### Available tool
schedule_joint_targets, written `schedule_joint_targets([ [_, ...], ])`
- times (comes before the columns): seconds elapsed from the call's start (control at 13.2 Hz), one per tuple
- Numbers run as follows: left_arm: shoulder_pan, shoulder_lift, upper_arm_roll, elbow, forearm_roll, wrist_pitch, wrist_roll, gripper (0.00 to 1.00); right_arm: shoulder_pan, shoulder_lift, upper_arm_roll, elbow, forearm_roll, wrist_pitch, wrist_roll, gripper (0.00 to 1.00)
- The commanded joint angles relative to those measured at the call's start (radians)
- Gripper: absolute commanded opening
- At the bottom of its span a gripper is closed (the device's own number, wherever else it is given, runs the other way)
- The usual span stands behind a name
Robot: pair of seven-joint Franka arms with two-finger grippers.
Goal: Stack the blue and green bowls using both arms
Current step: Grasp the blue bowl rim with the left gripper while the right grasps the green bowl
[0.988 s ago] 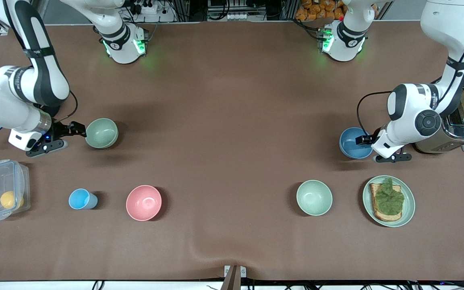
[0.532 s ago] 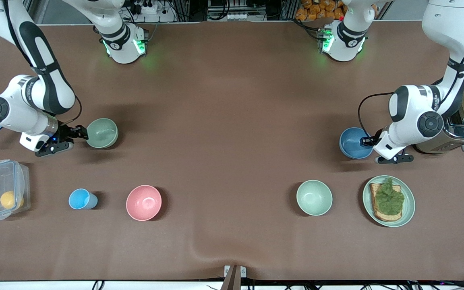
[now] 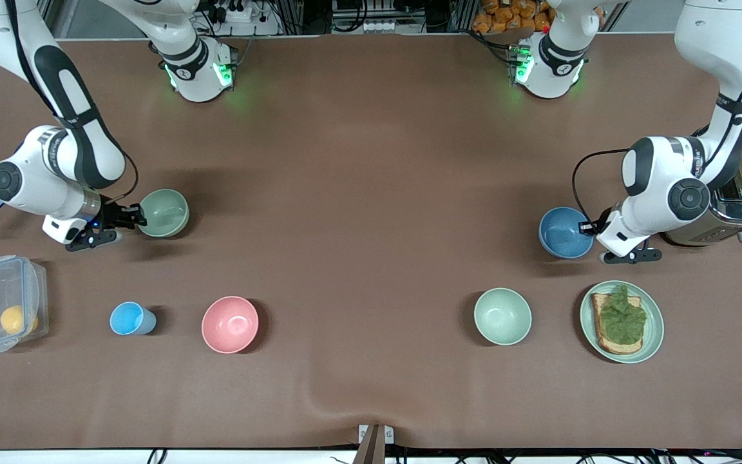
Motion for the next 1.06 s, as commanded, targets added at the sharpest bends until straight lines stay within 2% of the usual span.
schedule_joint_targets([
  [0.0, 0.006, 0.007, 0.0, 0.025, -0.006, -0.002, 0.016, 0.0, -0.009, -0.001, 0.013, -0.006, 0.026, -0.002, -0.002, 0.0],
  [0.08, 0.0, -0.001, 0.0, 0.034, -0.007, -0.015, 0.013, 0.0, -0.001, -0.002, 0.016, -0.003, 0.026, -0.014, 0.004, 0.0],
  [0.23, 0.007, -0.007, -0.009, 0.112, -0.013, -0.139, 0.019, 0.0, 0.028, -0.011, 0.016, 0.009, 0.026, -0.061, 0.089, 0.0],
  [0.46, 0.004, -0.008, -0.021, 0.224, -0.013, -0.282, 0.031, 0.0, 0.074, -0.022, 0.016, 0.098, 0.026, -0.243, 0.258, 0.0],
  [0.61, 0.001, -0.025, -0.032, 0.26, -0.013, -0.328, 0.031, 0.0, 0.096, -0.028, 0.016, 0.162, 0.028, -0.36, 0.314, 0.0],
  [0.84, 0.006, -0.047, -0.05, 0.283, -0.019, -0.355, 0.031, 0.0, 0.18, -0.068, 0.022, 0.167, 0.028, -0.411, 0.517, 0.0],
  [0.99, 0.007, -0.071, -0.05, 0.281, -0.071, -0.382, 0.028, 0.0, 0.261, -0.099, 0.024, 0.167, 0.046, -0.437, 0.683, 0.0],
])
